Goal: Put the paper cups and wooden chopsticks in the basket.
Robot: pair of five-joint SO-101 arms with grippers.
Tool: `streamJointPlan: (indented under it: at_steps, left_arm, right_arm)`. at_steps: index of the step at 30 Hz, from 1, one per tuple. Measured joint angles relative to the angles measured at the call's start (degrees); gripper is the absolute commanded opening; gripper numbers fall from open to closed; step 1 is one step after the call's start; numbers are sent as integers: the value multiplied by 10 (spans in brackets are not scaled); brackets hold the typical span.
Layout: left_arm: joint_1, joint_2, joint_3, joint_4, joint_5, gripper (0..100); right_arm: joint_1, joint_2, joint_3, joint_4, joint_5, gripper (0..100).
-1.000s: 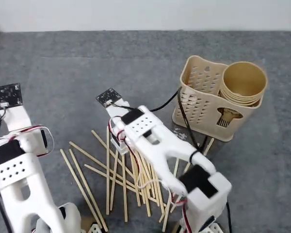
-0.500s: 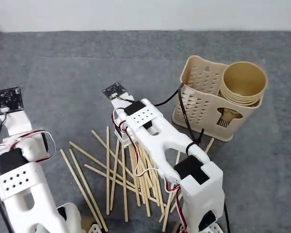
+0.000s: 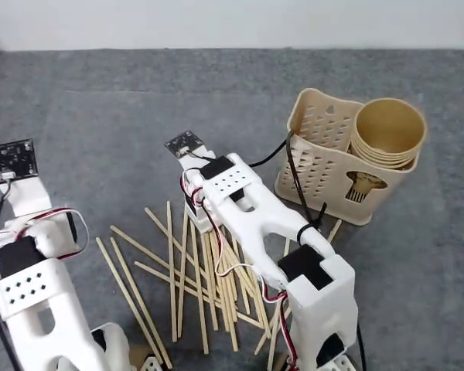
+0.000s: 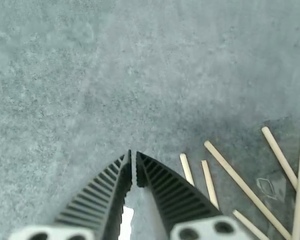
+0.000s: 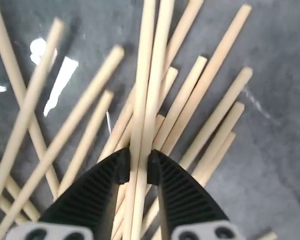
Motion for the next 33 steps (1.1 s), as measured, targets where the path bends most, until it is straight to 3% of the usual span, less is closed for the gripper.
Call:
streamJointPlan:
  at_steps: [12, 18, 24, 33]
  left_arm:
    - [0, 0, 2, 0, 0, 15]
    - [0, 0, 2, 0, 0, 15]
    - [0, 0, 2, 0, 0, 15]
    - [0, 0, 3, 0, 0, 15]
  right_arm:
    - [-2, -174, -2, 114, 2, 17]
    - [-21, -190, -1, 124, 2, 175]
    - [-69, -146, 25, 68, 2, 134]
    - [-71, -29, 25, -36, 2, 125]
